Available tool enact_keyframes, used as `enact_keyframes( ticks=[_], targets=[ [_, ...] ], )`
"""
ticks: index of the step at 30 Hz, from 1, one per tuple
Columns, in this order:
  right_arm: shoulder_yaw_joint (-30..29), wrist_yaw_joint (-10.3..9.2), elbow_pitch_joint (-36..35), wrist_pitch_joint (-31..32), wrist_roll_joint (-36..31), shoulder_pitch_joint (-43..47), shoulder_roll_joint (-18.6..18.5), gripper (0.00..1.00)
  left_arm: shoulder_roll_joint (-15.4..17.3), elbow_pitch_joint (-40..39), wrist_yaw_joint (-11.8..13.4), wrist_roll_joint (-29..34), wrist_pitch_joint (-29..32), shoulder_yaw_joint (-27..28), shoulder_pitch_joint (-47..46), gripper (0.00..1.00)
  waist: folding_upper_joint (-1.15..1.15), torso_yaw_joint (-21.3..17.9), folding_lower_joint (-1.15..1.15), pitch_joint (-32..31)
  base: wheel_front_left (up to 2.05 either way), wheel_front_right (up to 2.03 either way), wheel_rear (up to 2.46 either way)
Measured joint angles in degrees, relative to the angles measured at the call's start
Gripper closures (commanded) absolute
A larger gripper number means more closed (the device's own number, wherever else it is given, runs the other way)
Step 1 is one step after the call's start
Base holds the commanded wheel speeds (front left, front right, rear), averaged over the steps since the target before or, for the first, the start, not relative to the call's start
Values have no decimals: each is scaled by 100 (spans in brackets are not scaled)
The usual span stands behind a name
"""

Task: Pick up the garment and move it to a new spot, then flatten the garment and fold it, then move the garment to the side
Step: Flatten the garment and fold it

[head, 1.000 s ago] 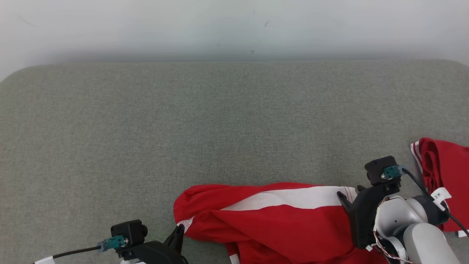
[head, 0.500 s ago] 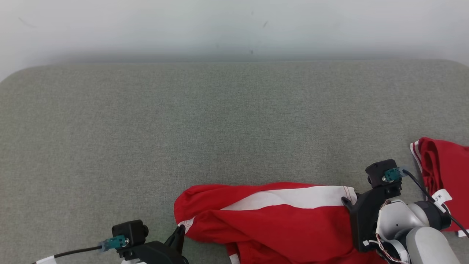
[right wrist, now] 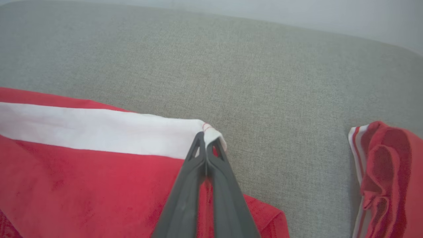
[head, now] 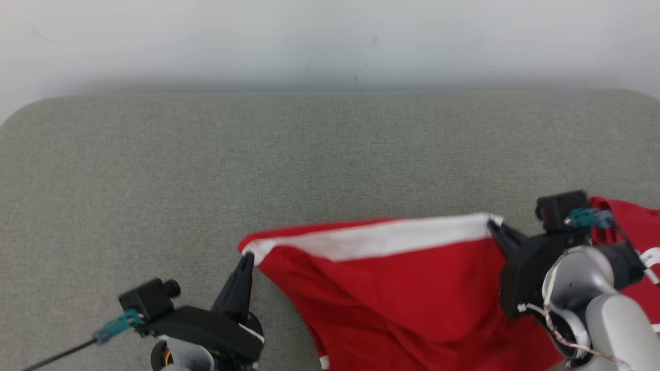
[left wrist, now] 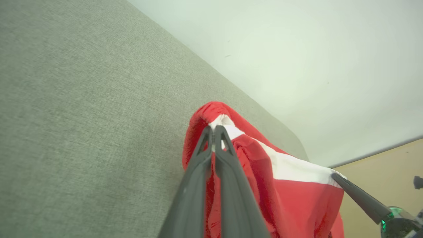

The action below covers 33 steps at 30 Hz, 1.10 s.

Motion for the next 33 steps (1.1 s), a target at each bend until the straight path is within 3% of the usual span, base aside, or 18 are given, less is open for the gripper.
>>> enact_keyframes(
  ticks=[3, 6, 8, 11, 13, 19, 22, 27, 31, 33],
  targets=[
    [-66, 0, -258, -285, 307, -241, -35, 100, -30, -402, -376, -421, -10, 303, -98, 100, 0, -73, 0, -67, 0, 0, 0],
    [-64, 0, -425, -331, 543, -528, -256, 100, 111, -775, -504, -824, 274, 638, -438, 100, 0, -174, 0, -94, 0, 0, 0],
    [7, 0, -478, -335, 714, -908, -405, 100, 201, -965, -430, -1118, 576, 865, -804, 100, 0, -242, -1, -68, 0, 0, 0],
    [55, -2, -280, -383, 1129, -1754, -454, 100, 491, -996, -122, -1094, 1128, 865, -1539, 100, 0, -324, 0, 70, 0, 0, 0],
    [207, -1, 26, -479, 1165, -2399, -487, 100, 446, -927, 41, -1159, 1359, 903, -2072, 100, 0, -379, 0, 213, 0, 0, 0],
    [414, -1, 1121, -1716, 494, -4412, -499, 100, 183, -503, -68, -923, 979, 1371, -3963, 100, 0, -574, 1, 830, 0, 0, 0],
    [336, -1, 1686, -2599, -73, -5226, -369, 100, -13, -121, -324, -760, 447, 1626, -4810, 100, 1, -712, 2, 1127, 0, 0, 0],
    [241, 0, 2216, -3955, -875, -6206, -152, 100, -211, 188, -1022, -385, -347, 1759, -5739, 100, 1, -1037, 2, 1433, 0, 0, 0],
    [576, 0, 2674, -4174, -1085, -6247, -226, 100, -244, 369, -1512, -177, -527, 1655, -5747, 100, 0, -1227, 1, 1610, 0, 0, 0],
    [1118, -2, 2961, -4056, -899, -5971, -308, 100, -179, 645, -1613, -153, -535, 1524, -5328, 100, 1, -1288, 1, 1677, 0, 0, 0]
  ],
)
